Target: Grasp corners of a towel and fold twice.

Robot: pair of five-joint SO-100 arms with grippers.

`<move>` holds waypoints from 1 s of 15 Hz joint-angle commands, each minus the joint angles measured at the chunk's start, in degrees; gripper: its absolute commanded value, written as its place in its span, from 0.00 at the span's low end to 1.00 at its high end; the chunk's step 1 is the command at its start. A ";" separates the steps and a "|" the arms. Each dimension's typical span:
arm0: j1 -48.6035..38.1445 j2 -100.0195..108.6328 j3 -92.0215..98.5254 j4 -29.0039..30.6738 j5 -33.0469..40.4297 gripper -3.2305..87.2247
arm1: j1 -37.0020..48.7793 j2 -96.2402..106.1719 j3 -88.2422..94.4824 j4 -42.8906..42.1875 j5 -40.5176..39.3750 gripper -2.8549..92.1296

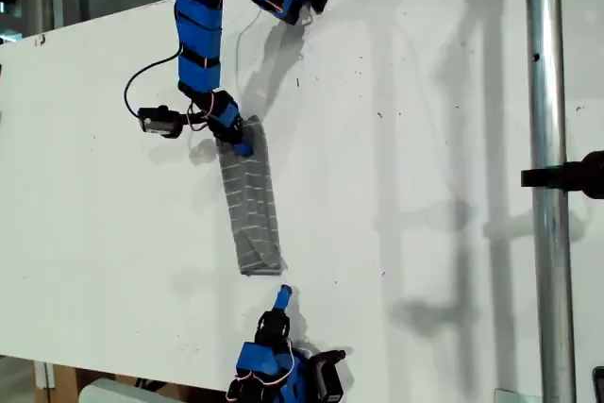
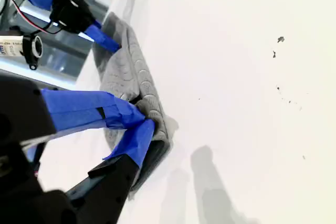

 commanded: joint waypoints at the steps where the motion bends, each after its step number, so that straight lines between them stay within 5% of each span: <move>1: 0.53 0.18 0.35 -0.09 -0.35 0.03 | -2.46 2.20 -2.64 2.37 0.79 0.03; 4: 0.26 0.18 0.35 -0.09 0.18 0.03 | -3.69 16.52 2.55 17.14 2.46 0.03; 9: 0.35 0.18 0.35 -0.18 0.44 0.03 | -8.96 39.02 -4.13 59.59 15.82 0.03; 11: 0.26 0.18 0.35 -0.18 0.70 0.03 | -10.11 38.58 -5.19 56.69 16.00 0.03; 15: 0.97 0.18 0.35 -0.09 0.53 0.03 | -14.24 16.26 -11.43 32.70 14.33 0.03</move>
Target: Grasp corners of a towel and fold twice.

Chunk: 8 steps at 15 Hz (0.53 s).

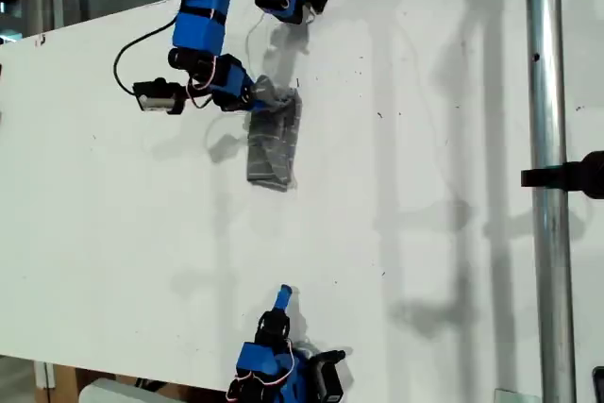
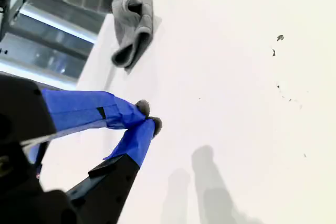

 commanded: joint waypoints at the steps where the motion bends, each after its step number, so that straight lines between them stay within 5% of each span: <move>1: 0.97 0.18 0.35 -0.18 0.00 0.03 | -2.37 -11.60 -8.17 -11.34 -0.70 0.03; 4: 0.97 0.18 0.35 -0.18 0.09 0.03 | -4.13 -23.64 -16.52 -20.48 -0.70 0.03; 7: 0.88 0.18 0.35 -0.18 0.18 0.03 | -2.81 -18.63 -18.19 -24.26 -0.70 0.45; 8: 0.88 0.18 0.35 -0.09 0.18 0.03 | -2.55 -15.29 -17.93 -24.96 -0.70 0.41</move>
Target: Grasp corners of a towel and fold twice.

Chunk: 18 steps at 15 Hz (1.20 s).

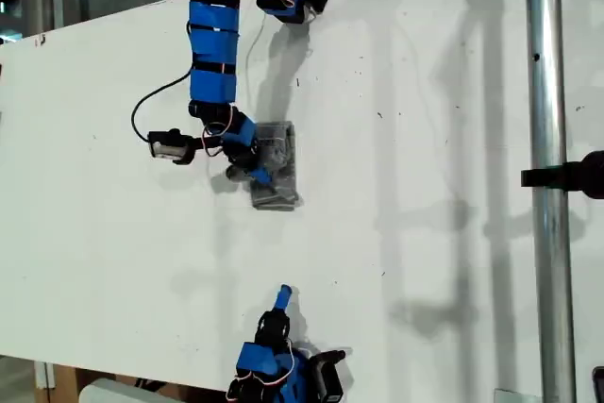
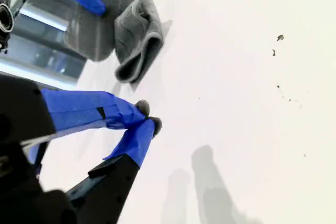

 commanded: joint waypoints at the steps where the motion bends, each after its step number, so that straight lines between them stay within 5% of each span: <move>1: 0.88 0.18 0.35 -0.09 0.26 0.03 | 1.32 11.16 -2.02 -3.52 -0.70 0.28; 2: 0.79 0.18 0.35 -0.09 0.26 0.03 | 2.11 15.56 1.23 -7.38 -0.70 0.19; 5: 0.97 0.18 0.35 -0.09 -0.35 0.03 | 3.52 28.65 10.63 -11.69 -2.46 0.10; 10: 1.58 0.18 0.35 4.04 -10.90 0.08 | 5.71 71.37 47.11 2.46 4.04 0.03; 13: 4.57 0.18 0.35 7.47 -22.94 0.09 | 6.42 103.71 65.83 19.95 11.16 0.03; 15: 4.66 0.09 0.35 7.56 -18.37 0.09 | 6.86 106.88 70.66 22.76 13.71 0.03; 17: 5.01 0.09 0.35 7.65 -7.03 0.09 | 6.42 106.70 74.71 24.96 27.07 0.05; 18: 6.15 0.09 0.35 7.73 0.70 0.09 | 3.96 106.79 74.88 25.14 29.00 0.16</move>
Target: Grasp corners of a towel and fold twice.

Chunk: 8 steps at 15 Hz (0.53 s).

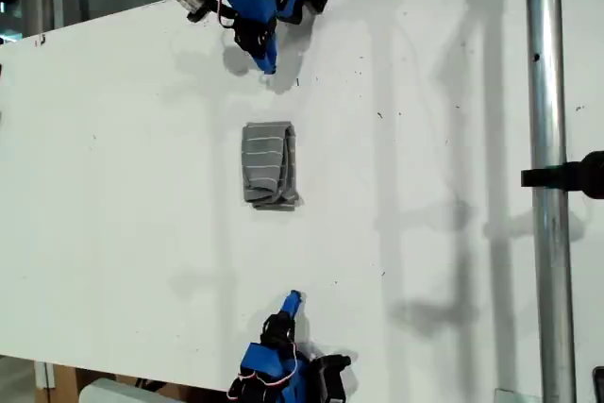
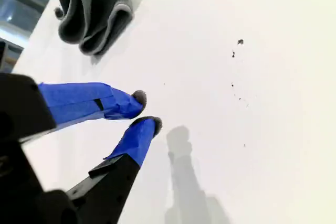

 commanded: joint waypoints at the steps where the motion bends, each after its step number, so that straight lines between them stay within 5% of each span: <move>1: 2.55 0.18 0.35 0.26 18.54 0.09 | -4.57 0.18 -0.35 1.49 1.41 0.17; 8: 2.20 0.18 0.35 0.18 18.81 0.09 | -8.44 0.18 -0.44 1.93 -1.67 0.17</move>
